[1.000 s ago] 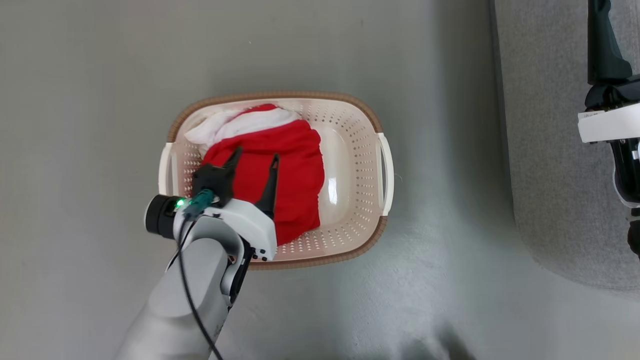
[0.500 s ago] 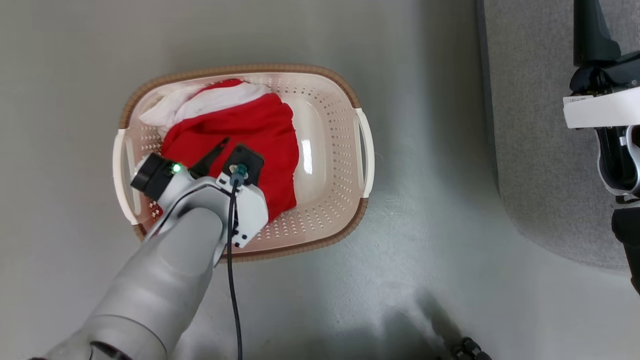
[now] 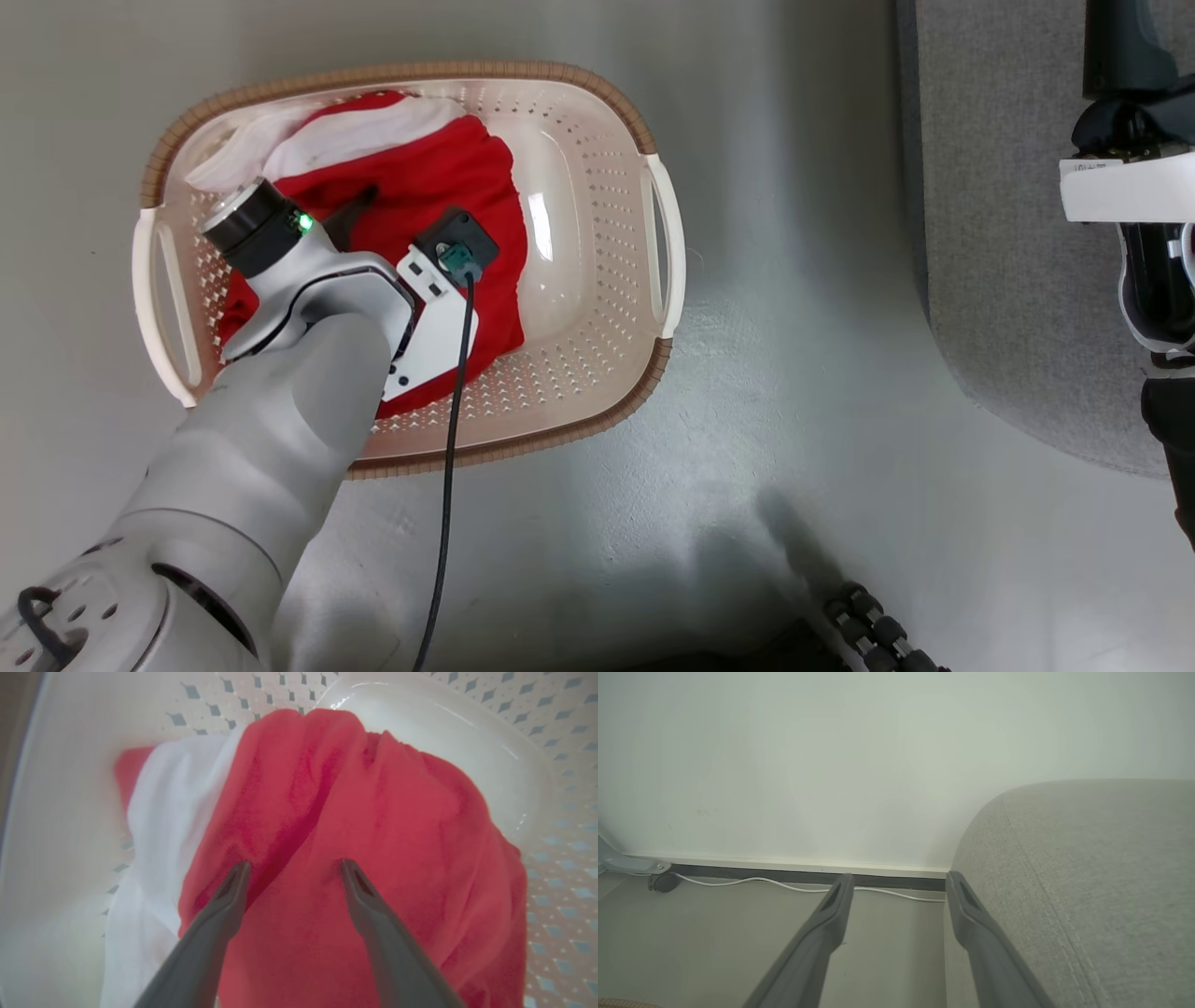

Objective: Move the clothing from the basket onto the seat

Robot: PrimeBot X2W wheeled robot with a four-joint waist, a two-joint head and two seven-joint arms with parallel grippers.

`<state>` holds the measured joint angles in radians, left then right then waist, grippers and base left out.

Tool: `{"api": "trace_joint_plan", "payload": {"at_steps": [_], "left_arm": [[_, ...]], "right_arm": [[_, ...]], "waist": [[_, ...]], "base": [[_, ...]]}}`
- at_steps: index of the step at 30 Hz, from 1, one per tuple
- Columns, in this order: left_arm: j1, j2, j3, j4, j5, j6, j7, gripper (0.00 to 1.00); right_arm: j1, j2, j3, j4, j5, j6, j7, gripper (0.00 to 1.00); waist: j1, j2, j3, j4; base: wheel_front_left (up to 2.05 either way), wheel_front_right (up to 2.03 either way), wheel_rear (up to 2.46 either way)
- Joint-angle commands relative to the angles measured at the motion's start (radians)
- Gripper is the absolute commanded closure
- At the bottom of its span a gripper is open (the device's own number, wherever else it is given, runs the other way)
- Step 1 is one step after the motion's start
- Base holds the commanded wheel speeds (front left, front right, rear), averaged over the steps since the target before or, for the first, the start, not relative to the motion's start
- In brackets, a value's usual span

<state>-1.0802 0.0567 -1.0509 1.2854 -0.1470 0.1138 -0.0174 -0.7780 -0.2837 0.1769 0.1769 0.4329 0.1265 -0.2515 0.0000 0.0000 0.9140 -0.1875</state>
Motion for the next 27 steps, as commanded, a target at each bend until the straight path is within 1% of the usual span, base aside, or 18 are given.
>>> {"api": "trace_joint_plan", "payload": {"at_steps": [1,5,10,16,17,18,19,27], "left_arm": [[-0.021,0.015,-0.006,-0.001,0.017,-0.006,0.022,0.00],[-0.049,0.024,-0.034,0.003,0.035,-0.030,0.075,0.00],[-0.078,0.033,-0.051,0.004,0.041,-0.034,0.118,0.00],[-0.078,0.041,-0.045,0.005,0.021,-0.045,0.156,0.00],[-0.075,0.043,-0.041,0.005,0.015,-0.045,0.153,0.05],[-0.072,0.045,-0.036,0.005,0.007,-0.045,0.147,0.65],[-0.068,0.046,-0.033,0.005,0.001,-0.046,0.137,1.00],[-0.026,0.053,-0.006,0.005,-0.049,-0.053,0.056,1.00]], "right_arm": [[0.015,-0.001,0.003,-0.030,0.010,0.004,-0.010,0.00],[0.009,0.009,0.005,-0.044,0.013,0.004,-0.010,0.00],[-0.004,0.022,0.011,-0.061,0.021,0.004,-0.010,0.00],[-0.014,0.032,0.012,-0.073,0.026,0.004,-0.010,0.00],[-0.016,0.033,0.012,-0.073,0.027,0.004,-0.010,0.00],[-0.018,0.034,0.011,-0.073,0.027,0.004,-0.010,0.00],[-0.019,0.035,0.011,-0.072,0.027,0.004,-0.010,0.00],[-0.027,0.038,0.012,-0.056,0.020,0.004,-0.010,0.00]], "waist": [[0.0000,0.0000,0.022,-0.009],[0.0000,0.0000,0.050,-0.021],[0.0000,0.0000,0.082,-0.038],[0.0000,0.0000,0.102,-0.046],[0.0000,0.0000,0.104,-0.046],[0.0000,0.0000,0.105,-0.046],[0.0000,0.0000,0.104,-0.045],[0.0000,0.0000,0.050,-0.035]], "base": [[0.00,0.00,0.00],[0.00,0.00,0.00],[0.00,0.00,0.00],[0.00,0.00,0.00],[0.00,0.00,0.00],[0.00,0.00,0.00],[0.00,0.00,0.00],[0.00,0.00,0.00]]}}
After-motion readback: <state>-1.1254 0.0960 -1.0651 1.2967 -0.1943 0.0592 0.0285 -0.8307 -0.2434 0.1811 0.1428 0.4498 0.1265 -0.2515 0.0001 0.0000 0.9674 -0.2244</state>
